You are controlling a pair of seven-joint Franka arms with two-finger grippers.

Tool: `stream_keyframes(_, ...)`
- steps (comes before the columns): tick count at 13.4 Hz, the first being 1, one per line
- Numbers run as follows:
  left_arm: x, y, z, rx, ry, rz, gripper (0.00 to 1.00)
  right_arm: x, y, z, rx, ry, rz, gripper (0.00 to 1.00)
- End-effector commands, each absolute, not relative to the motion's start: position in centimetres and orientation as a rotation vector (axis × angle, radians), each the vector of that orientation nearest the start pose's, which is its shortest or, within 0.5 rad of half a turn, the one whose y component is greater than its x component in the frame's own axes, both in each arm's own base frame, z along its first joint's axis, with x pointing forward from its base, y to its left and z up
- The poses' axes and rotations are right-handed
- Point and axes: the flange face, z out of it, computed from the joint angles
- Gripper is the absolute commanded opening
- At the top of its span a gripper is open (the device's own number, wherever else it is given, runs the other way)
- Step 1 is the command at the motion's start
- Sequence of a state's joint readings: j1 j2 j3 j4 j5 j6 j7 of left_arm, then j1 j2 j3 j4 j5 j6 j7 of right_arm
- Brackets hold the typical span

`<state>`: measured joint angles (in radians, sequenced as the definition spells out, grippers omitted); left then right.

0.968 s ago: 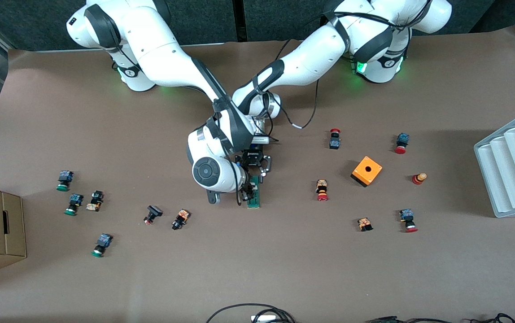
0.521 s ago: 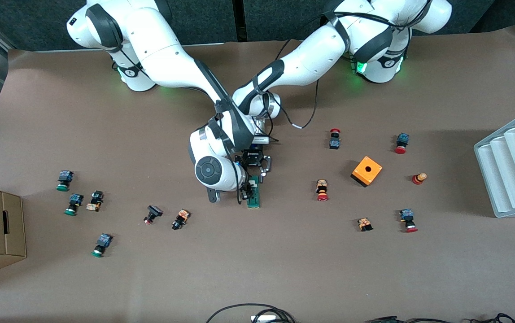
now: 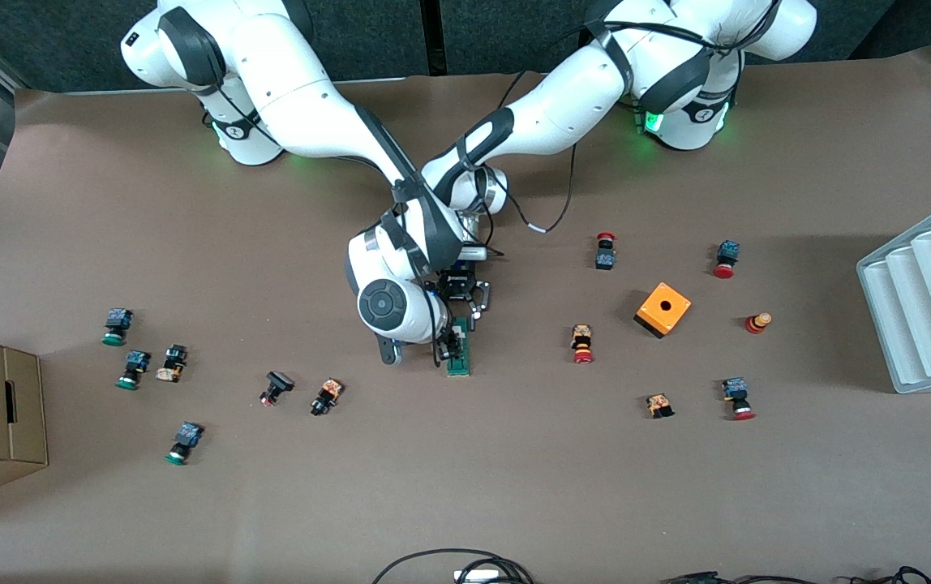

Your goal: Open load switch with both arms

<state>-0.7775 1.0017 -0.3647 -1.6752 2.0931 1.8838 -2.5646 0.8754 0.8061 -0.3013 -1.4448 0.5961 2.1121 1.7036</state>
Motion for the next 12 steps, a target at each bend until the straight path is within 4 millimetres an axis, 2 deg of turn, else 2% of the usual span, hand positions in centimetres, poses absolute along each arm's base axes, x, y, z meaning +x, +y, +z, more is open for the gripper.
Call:
stream_keyframes(1,34.5,-55.3,4.7,-2.546,0.011,-1.922,0.71,56.2,43.8,21.3,-2.38,1.964,0.411,0.34)
stream_keyframes(3,34.5,-55.3,4.7,-2.546,0.011,-1.922,0.71,57.1,43.0,23.2,-2.367,1.962,0.432,0.4)
stream_keyframes(4,34.5,-55.3,4.7,-2.546,0.011,-1.922,0.71,57.6,42.2,24.0,-2.363,1.975,0.457,0.56)
stream_keyframes(5,34.5,-55.3,4.7,-2.546,0.011,-1.922,0.71,58.4,41.5,25.2,-2.354,1.976,0.473,0.6)
stream_keyframes(6,34.4,-55.3,4.7,-2.547,0.012,-1.92,0.71,59.2,40.6,26.6,-2.356,1.959,0.474,0.73)
stream_keyframes(7,34.5,-55.3,4.7,-2.546,0.011,-1.922,0.71,60.1,39.3,28.1,-2.364,1.926,0.456,0.75)
stream_keyframes(8,34.5,-55.3,4.7,-2.546,0.011,-1.922,0.71,61.2,37.6,29.8,-2.37,1.873,0.437,0.84)
stream_keyframes(9,34.5,-55.3,4.7,-2.545,0.013,-1.921,0.73,61.9,36.1,31.3,-2.397,1.804,0.434,0.87)
stream_keyframes(10,34.5,-55.3,4.7,-2.544,0.013,-1.919,0.75,62.4,34.5,32.9,-2.453,1.713,0.423,0.97)
stream_keyframes(11,34.4,-55.3,4.7,-2.546,0.014,-1.918,0.8,62.7,33.1,34.7,-2.521,1.607,0.389,1.0)
stream_keyframes(12,34.5,-55.4,4.8,-2.544,0.012,-1.921,0.94,63.1,31.5,36.2,-2.581,1.513,0.359,1.0)
